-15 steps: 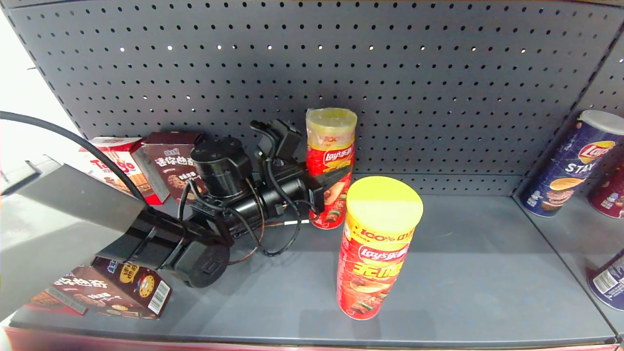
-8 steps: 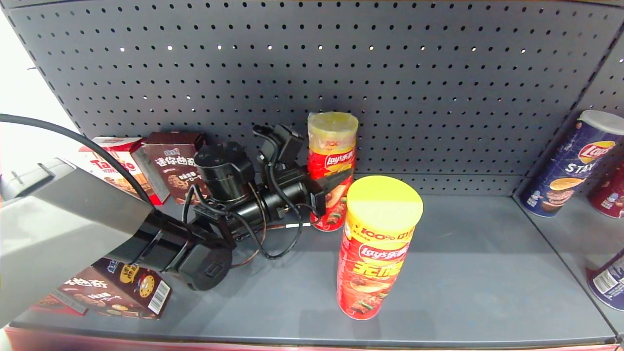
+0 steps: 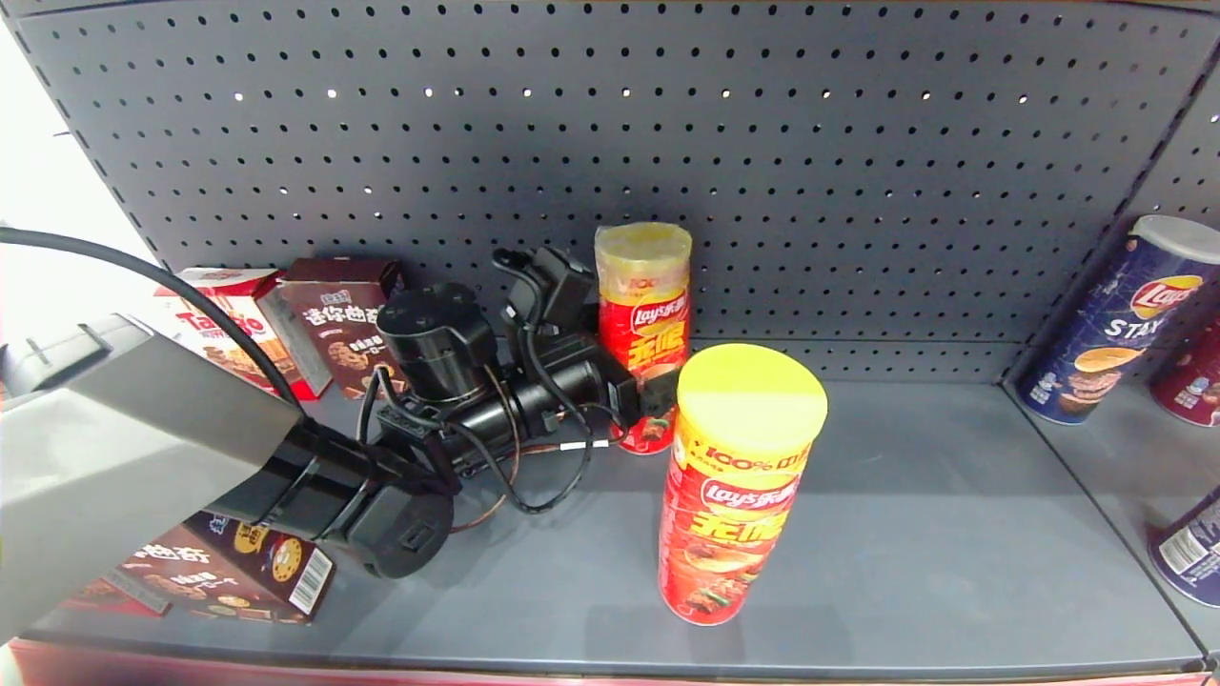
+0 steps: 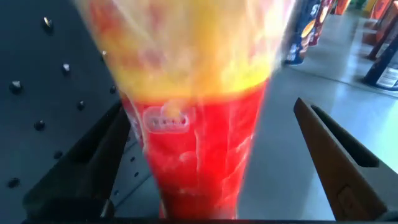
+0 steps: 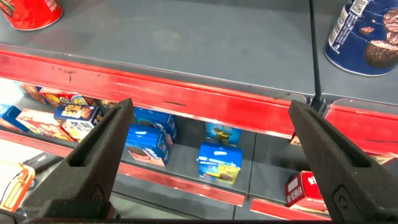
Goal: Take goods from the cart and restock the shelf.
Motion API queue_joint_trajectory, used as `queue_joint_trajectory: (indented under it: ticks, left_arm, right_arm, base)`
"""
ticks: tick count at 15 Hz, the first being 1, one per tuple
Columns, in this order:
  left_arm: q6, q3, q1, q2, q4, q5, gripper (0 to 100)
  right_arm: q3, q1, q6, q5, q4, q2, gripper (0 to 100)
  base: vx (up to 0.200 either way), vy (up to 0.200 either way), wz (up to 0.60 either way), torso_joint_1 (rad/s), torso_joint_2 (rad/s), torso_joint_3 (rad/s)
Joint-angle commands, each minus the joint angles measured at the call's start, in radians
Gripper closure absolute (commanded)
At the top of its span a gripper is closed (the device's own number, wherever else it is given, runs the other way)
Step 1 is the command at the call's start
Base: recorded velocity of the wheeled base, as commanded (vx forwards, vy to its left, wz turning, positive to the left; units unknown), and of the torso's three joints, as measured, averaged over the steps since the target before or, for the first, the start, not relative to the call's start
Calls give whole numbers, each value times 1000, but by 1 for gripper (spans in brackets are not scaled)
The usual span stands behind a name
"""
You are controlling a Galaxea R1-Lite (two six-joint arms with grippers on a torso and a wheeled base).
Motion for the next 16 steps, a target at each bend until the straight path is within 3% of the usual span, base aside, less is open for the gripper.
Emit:
queue_joint_trajectory:
  ticks: [1,3,5,7,11,14,16]
  left_arm:
    - [0,14,-2,-54,13,-1,0]
    - [0,71,-13,-115,38,1,0]
    - [0,111,-14,-204,139,2,0]
    - [0,113,-7,-276,243,5,0]
    - [3,111,0,-336,328,56,0]
    - [44,80,10,-357,484,114,0]
    - [52,53,9,-373,576,130,0]
  right_arm:
    - [0,1,0,-1,0,2,0]
    - [0,1,0,1,0,2,0]
    - [0,1,-1,1,0,2,0]
    - [0,1,0,-1,0,2,0]
    - [0,1,-1,1,0,2,0]
    - [0,1,0,1,0,2,0]
    - [0,1,0,1,0,2,0]
  base:
    - [0,0,0,0,0,0]
    - [0,0,0,0,0,0]
    - [0,0,0,0,0,0]
    - [0,0,0,0,0,0]
    - [0,0,0,0,0,0]
    - [0,0,0,0,0,0]
    - [0,0,0,0,0,0]
